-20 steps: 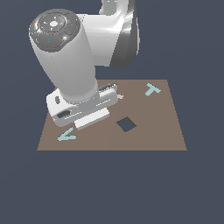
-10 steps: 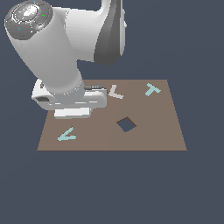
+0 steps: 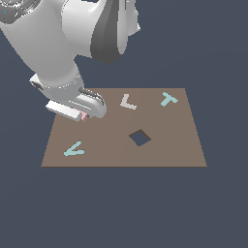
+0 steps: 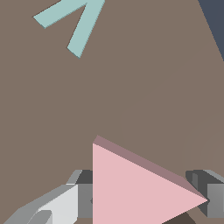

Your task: Insert a designated object into the corresponding slot on a board.

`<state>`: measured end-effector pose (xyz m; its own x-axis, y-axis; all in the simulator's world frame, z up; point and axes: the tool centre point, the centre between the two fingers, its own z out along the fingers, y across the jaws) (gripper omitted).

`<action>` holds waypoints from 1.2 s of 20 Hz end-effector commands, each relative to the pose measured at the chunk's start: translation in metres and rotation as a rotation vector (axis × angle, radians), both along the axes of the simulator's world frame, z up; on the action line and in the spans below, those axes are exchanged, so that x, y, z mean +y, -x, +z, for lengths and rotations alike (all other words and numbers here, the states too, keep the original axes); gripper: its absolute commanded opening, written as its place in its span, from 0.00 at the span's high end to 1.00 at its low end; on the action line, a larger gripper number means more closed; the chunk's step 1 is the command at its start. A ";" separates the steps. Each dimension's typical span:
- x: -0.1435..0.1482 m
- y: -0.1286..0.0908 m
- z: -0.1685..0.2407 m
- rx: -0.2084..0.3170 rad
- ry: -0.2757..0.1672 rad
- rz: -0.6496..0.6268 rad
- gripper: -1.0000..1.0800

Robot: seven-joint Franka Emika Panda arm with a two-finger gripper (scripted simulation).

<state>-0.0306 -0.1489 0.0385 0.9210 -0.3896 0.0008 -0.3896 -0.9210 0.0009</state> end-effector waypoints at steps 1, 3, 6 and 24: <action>-0.004 0.010 0.001 0.000 0.000 -0.094 1.00; -0.005 0.016 0.001 0.000 0.000 -0.155 1.00; -0.007 0.025 0.002 0.000 0.000 -0.234 1.00; -0.007 0.042 0.002 0.000 -0.001 -0.386 1.00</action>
<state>-0.0732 -0.1560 0.0407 0.7052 -0.7090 -0.0004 -0.7090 -0.7052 0.0007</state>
